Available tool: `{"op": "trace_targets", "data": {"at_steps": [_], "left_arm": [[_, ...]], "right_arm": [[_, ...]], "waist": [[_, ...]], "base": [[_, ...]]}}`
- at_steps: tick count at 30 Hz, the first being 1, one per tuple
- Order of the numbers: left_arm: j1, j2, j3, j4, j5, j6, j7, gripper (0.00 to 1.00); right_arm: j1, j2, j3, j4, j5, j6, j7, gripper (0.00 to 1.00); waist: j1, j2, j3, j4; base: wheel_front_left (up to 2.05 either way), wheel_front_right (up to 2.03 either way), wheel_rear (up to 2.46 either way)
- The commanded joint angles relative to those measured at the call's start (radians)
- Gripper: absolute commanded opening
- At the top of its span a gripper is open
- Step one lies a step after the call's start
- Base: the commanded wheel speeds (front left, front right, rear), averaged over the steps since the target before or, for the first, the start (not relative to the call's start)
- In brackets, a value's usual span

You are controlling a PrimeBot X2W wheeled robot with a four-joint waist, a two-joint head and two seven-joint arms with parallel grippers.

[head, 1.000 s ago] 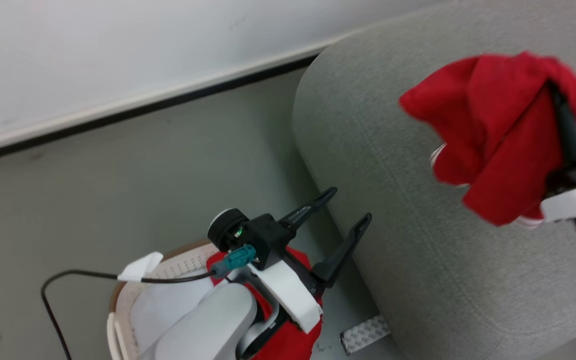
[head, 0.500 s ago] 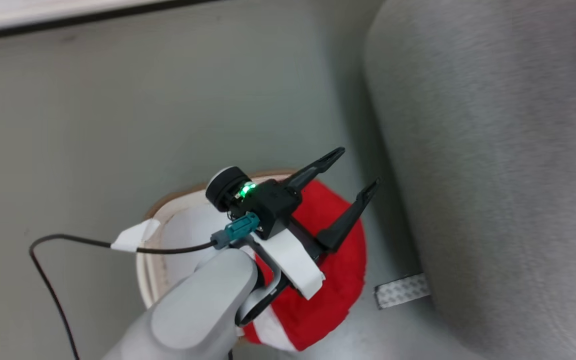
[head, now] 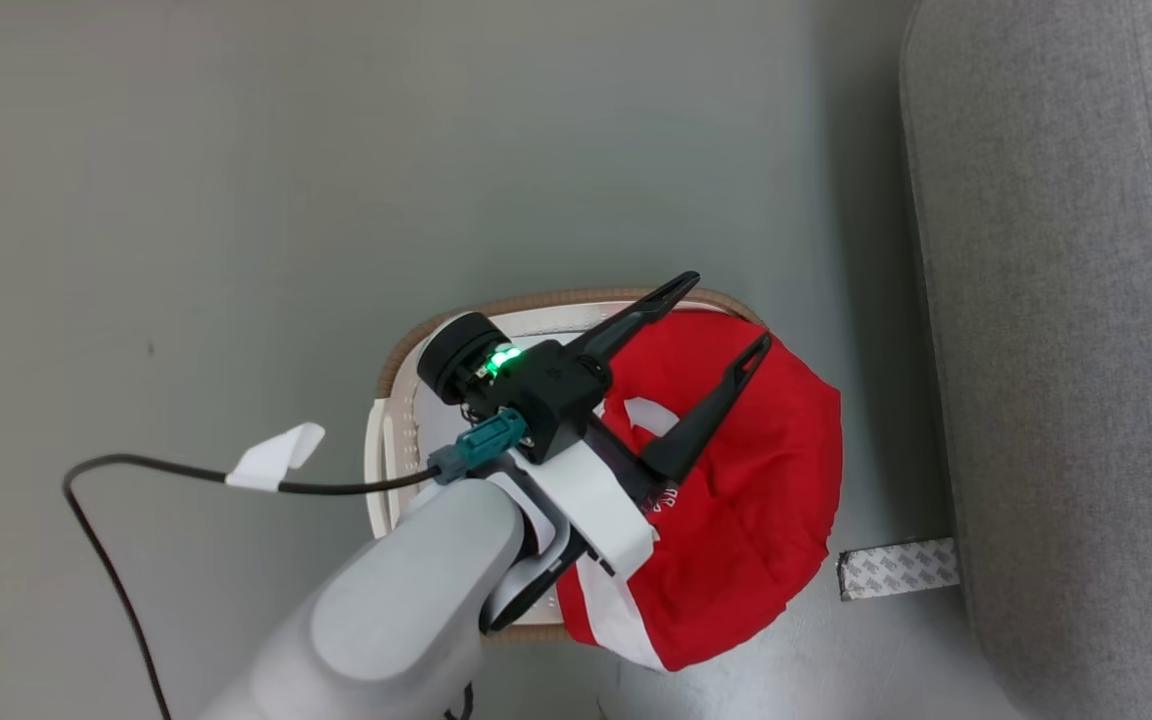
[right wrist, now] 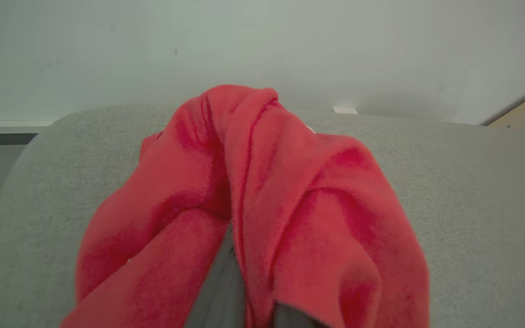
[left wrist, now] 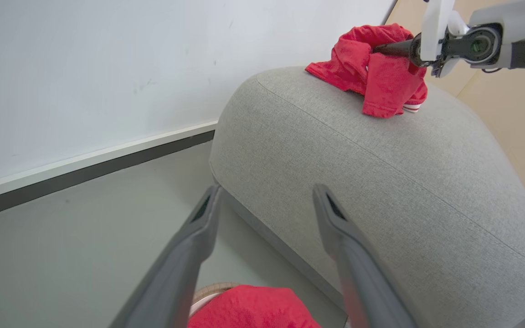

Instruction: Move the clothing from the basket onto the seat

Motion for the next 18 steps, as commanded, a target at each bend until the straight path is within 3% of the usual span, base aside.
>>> {"op": "trace_targets", "data": {"at_steps": [1,3,4,5,6,7,18], "left_arm": [[-0.008,0.001,0.001,0.005,0.004,-0.001,-0.003,1.0],[-0.004,0.004,0.003,0.011,0.004,-0.002,-0.005,1.0],[-0.002,0.005,0.005,0.014,0.003,-0.002,-0.006,1.0],[0.0,0.006,0.007,0.016,0.002,-0.002,-0.007,1.0],[0.002,0.006,0.008,0.019,0.001,-0.002,-0.008,1.0],[0.004,0.006,0.009,0.022,0.0,-0.002,-0.008,1.0],[0.056,0.009,0.03,0.053,-0.018,-0.003,-0.009,1.0]], "right_arm": [[0.008,0.004,0.019,0.011,0.016,-0.003,0.034,0.0],[0.02,0.004,0.044,0.02,0.03,-0.003,0.081,0.0],[0.026,0.003,0.055,0.023,0.037,-0.003,0.099,0.06],[0.029,0.001,0.067,0.021,0.045,-0.003,0.11,0.24],[0.03,-0.003,0.077,0.017,0.052,-0.003,0.117,0.71],[0.033,-0.005,0.088,0.014,0.057,-0.003,0.116,1.0],[0.112,0.02,0.212,-0.006,0.111,-0.003,0.174,1.0]], "waist": [[-0.0002,0.0,-0.003,0.005],[-0.0002,0.0,-0.01,0.006],[-0.0002,0.0,-0.014,0.006],[-0.0002,0.0,-0.017,0.005],[-0.0002,0.0,-0.021,0.004],[-0.0002,0.0,-0.026,0.002],[-0.0002,0.0,-0.15,-0.035]], "base": [[0.0,0.0,0.0],[0.0,0.0,0.0],[0.0,0.0,0.0],[0.0,0.0,0.0],[0.0,0.0,0.0],[0.0,0.0,0.0],[0.0,0.0,0.0]]}}
